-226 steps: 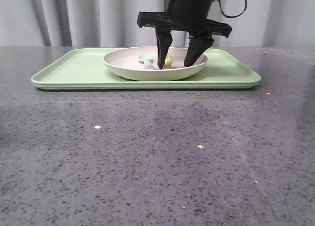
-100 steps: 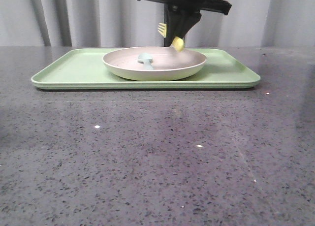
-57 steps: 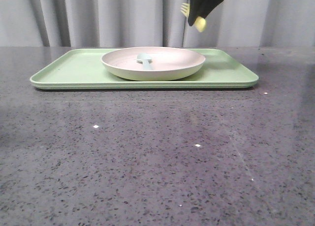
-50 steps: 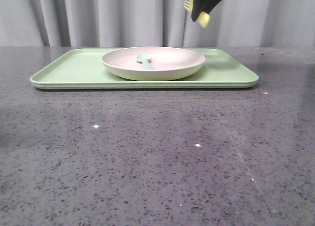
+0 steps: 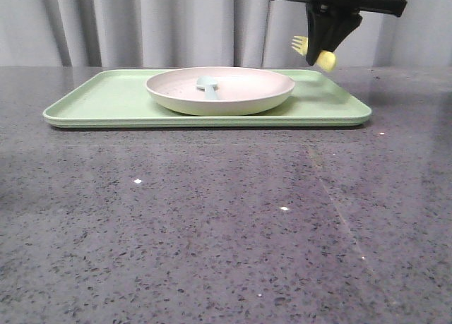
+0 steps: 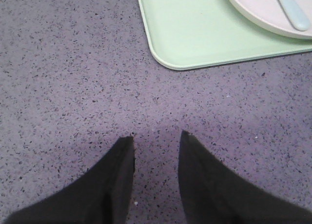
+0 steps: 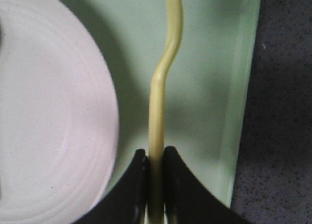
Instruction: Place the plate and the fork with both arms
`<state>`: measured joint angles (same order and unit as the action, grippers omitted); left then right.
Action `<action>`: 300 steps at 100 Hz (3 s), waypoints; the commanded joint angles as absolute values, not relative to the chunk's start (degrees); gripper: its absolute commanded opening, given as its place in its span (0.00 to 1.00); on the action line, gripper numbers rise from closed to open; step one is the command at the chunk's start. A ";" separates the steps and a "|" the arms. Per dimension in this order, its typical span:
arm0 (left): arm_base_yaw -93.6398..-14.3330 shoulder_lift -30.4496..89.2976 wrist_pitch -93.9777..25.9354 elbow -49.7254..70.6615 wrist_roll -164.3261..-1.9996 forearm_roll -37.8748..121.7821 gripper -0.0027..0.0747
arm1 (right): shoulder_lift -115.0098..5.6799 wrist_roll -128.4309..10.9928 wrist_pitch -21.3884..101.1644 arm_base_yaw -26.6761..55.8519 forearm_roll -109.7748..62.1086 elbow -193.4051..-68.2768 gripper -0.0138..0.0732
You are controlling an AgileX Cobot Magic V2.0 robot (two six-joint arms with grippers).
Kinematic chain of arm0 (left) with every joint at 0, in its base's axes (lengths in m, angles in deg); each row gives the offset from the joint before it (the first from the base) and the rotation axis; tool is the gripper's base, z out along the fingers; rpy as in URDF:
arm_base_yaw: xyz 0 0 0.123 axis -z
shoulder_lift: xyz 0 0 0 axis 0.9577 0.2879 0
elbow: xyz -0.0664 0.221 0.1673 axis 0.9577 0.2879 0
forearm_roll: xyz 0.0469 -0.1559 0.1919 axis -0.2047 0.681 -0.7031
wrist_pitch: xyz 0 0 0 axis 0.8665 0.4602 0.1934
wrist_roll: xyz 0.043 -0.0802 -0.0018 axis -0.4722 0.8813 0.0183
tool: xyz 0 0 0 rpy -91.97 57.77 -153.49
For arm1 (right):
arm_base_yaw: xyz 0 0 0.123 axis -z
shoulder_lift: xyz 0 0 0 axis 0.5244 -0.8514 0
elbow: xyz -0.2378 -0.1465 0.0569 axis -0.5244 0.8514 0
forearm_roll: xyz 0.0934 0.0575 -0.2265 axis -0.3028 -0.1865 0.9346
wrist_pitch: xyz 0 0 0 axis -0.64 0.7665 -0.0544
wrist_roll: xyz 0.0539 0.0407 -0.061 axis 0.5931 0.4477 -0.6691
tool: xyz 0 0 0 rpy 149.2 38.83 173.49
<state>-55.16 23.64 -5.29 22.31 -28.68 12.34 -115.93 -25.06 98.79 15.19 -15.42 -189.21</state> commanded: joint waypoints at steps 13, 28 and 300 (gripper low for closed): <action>-55.27 23.05 -8.09 20.73 -28.03 12.05 0.33 | -112.02 -26.04 102.12 17.10 -16.88 -187.94 0.13; -55.27 23.05 -8.09 20.73 -28.03 12.05 0.33 | -112.30 -28.20 101.41 18.84 -22.20 -186.63 0.13; -55.27 19.88 -16.71 21.78 -18.99 4.63 0.33 | -82.62 -31.15 82.08 19.11 -14.94 -163.21 0.49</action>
<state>-55.16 21.95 -11.40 22.83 -19.83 5.67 -89.70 -30.39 89.95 18.77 -15.75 -167.26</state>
